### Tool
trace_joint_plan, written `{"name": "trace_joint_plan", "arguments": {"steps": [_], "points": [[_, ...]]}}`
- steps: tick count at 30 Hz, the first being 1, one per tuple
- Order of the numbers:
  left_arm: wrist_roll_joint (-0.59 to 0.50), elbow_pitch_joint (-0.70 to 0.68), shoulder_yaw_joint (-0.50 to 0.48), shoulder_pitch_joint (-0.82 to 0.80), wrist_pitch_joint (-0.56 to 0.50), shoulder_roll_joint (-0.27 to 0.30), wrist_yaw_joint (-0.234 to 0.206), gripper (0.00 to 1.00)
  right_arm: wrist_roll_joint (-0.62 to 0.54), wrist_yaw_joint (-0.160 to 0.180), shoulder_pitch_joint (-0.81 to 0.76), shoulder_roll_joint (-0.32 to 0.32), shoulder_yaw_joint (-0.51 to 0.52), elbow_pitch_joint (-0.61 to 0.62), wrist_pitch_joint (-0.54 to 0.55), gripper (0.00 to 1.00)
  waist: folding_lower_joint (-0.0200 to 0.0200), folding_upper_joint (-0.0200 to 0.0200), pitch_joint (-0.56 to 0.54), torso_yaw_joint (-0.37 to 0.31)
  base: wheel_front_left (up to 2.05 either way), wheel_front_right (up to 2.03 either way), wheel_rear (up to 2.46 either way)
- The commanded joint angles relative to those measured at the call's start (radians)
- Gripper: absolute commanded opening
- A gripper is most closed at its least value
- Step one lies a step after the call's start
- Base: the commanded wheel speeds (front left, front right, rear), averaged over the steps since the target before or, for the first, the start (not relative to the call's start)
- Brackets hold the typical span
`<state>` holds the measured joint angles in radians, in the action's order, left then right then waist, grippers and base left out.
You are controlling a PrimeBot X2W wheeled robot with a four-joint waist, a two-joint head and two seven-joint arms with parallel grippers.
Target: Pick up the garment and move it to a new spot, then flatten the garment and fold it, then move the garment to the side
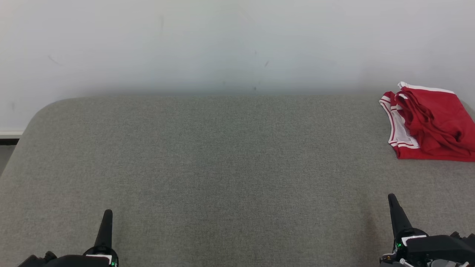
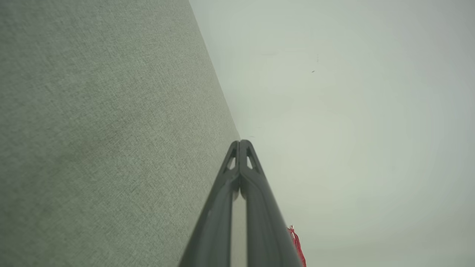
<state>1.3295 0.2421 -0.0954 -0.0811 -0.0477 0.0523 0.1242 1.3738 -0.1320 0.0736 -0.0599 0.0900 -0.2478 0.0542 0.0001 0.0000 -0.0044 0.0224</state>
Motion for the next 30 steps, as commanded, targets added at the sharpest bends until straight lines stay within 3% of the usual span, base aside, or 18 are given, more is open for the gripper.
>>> {"name": "trace_joint_plan", "arguments": {"steps": [1,30], "points": [[0.029,-0.003,-0.004,-0.014,-0.007,0.0,0.005,0.0,0.022,0.002,0.013,0.002,0.005,0.008,0.008,0.0,-0.0001,0.0,0.0,-0.001,0.0,0.0,0.0],[0.254,0.003,-0.019,-0.03,-0.062,-0.003,0.007,0.0,0.212,0.002,0.035,0.01,0.024,0.005,0.056,0.0,-0.0001,0.0,0.006,-0.019,0.0,0.0,0.0]]}}
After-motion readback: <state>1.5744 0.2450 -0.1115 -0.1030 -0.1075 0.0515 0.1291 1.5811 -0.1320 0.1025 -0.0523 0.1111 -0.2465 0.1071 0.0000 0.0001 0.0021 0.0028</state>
